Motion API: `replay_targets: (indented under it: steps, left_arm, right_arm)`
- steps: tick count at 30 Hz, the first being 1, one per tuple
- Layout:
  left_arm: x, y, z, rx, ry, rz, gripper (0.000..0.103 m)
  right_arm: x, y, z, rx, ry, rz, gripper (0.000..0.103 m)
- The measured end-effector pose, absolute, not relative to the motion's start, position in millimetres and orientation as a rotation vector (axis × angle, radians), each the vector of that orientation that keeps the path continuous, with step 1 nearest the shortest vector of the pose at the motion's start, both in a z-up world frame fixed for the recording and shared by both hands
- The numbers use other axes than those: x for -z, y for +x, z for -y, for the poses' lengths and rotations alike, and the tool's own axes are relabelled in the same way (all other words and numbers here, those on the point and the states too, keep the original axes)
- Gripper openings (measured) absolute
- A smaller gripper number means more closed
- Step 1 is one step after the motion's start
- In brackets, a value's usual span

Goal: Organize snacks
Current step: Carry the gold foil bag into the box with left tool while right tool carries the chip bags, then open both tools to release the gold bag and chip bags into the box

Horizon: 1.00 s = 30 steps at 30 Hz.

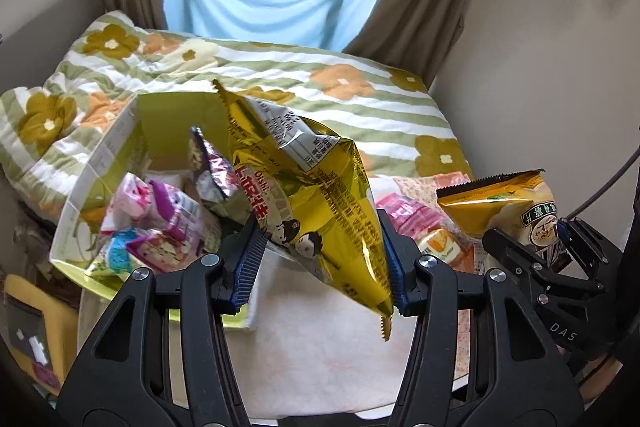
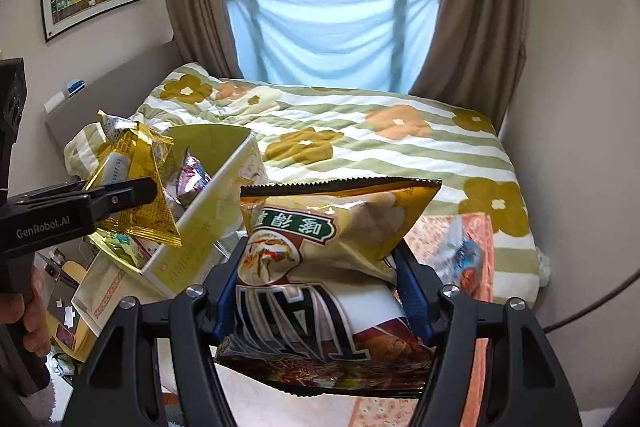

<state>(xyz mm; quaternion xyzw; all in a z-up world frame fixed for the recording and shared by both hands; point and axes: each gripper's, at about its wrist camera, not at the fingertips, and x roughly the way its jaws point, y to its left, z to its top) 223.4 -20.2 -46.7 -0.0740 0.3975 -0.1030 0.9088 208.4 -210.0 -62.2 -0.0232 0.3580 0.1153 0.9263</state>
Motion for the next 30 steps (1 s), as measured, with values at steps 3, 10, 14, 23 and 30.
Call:
replay_targets:
  steps: [3,10,14,23,30]
  left_arm:
    - [44,240,-13,0.191,-0.163,-0.831,0.045]
    - [61,301,-93,0.169,-0.22,-0.898,0.043]
    - [72,337,-130,0.185,-0.227,-0.935,0.042]
    - [100,411,-168,0.262,-0.136,-1.014,0.042]
    - [128,436,-176,0.28,-0.134,-1.075,0.103]
  right_arm:
    - [57,230,179,-0.287,-0.043,-0.73,0.063]
    - [63,295,98,-0.356,-0.029,-0.767,0.063]
    - [66,323,61,-0.351,-0.027,-0.782,0.063]
    - [73,363,26,-0.26,0.024,-0.833,0.063]
    - [77,376,22,-0.201,0.04,-0.868,0.063]
